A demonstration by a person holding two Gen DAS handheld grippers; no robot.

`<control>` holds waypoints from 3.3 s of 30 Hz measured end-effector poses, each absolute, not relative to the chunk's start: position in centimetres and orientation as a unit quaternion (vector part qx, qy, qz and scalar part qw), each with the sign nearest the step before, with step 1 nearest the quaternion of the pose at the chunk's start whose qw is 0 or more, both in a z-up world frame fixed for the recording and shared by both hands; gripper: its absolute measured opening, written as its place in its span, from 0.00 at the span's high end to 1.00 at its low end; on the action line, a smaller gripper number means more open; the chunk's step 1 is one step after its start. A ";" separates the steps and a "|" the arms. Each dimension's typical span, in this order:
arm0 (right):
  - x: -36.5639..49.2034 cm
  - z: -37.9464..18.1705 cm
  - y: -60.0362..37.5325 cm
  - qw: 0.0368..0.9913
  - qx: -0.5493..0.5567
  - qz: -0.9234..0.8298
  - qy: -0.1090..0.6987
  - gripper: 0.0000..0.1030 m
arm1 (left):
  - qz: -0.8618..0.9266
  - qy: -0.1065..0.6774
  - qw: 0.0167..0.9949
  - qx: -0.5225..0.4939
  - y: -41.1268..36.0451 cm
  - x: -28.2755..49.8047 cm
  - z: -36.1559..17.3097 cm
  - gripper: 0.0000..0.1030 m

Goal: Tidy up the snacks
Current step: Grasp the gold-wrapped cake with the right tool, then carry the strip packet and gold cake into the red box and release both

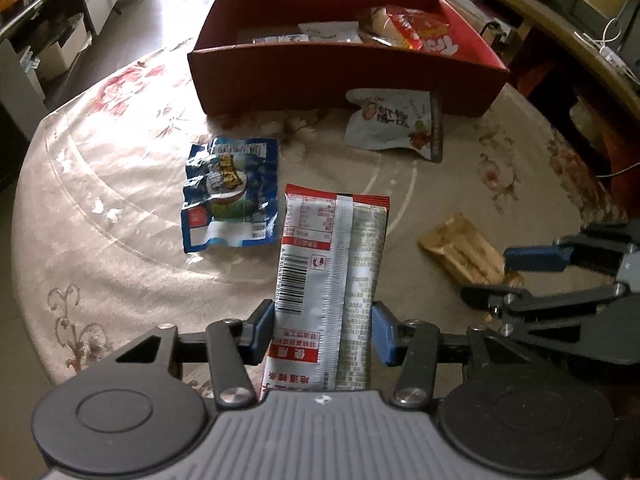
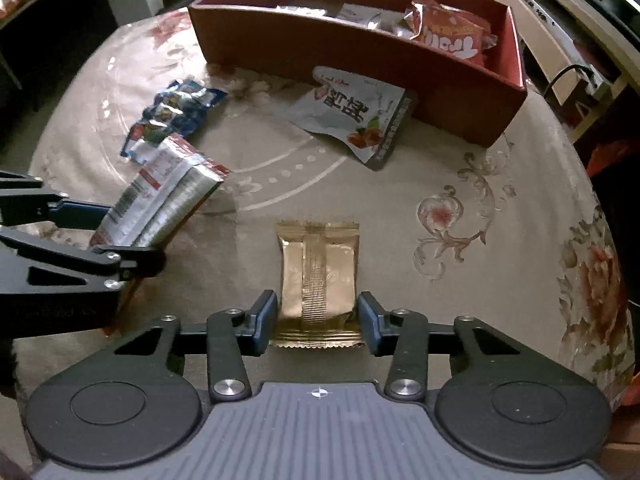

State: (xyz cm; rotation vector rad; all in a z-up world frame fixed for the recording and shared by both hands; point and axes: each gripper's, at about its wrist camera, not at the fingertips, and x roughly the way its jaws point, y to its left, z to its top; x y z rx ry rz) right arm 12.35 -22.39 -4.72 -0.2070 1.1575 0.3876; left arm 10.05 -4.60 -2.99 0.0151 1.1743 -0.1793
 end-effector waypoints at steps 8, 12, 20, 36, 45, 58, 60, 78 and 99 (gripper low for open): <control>11.9 -5.9 -22.4 0.800 -0.086 0.182 0.565 0.39 | -0.095 0.568 0.817 0.012 -5.1 9.9 -3.9 0.48; 12.7 -5.9 -22.0 0.809 -0.095 0.176 0.552 0.25 | -0.092 0.573 0.814 0.005 -5.0 10.1 -4.3 0.48; 12.8 -5.9 -22.0 0.808 -0.097 0.167 0.556 0.54 | -0.094 0.568 0.818 0.008 -5.3 10.0 -4.1 0.48; 12.4 -1.4 -23.1 0.850 -0.069 0.162 0.497 0.54 | -0.098 0.528 0.843 -0.018 -4.8 11.3 -0.7 0.49; 14.4 0.5 -23.8 0.870 -0.054 0.147 0.467 0.54 | -0.093 0.505 0.857 -0.026 -5.0 13.6 1.1 0.49; 18.2 3.1 -24.2 0.893 -0.033 0.135 0.427 0.54 | -0.082 0.476 0.875 -0.036 -5.4 18.4 3.5 0.49; 19.0 3.4 -24.3 0.895 -0.028 0.133 0.424 0.54 | -0.078 0.474 0.876 -0.038 -5.4 19.3 3.6 0.49; 25.9 3.6 -23.9 0.904 -0.027 0.117 0.409 0.54 | -0.054 0.465 0.883 -0.030 -6.6 26.3 3.2 0.49; 30.9 0.8 -23.6 0.895 -0.031 0.106 0.433 0.54 | -0.023 0.487 0.873 -0.012 -7.5 31.4 0.0 0.50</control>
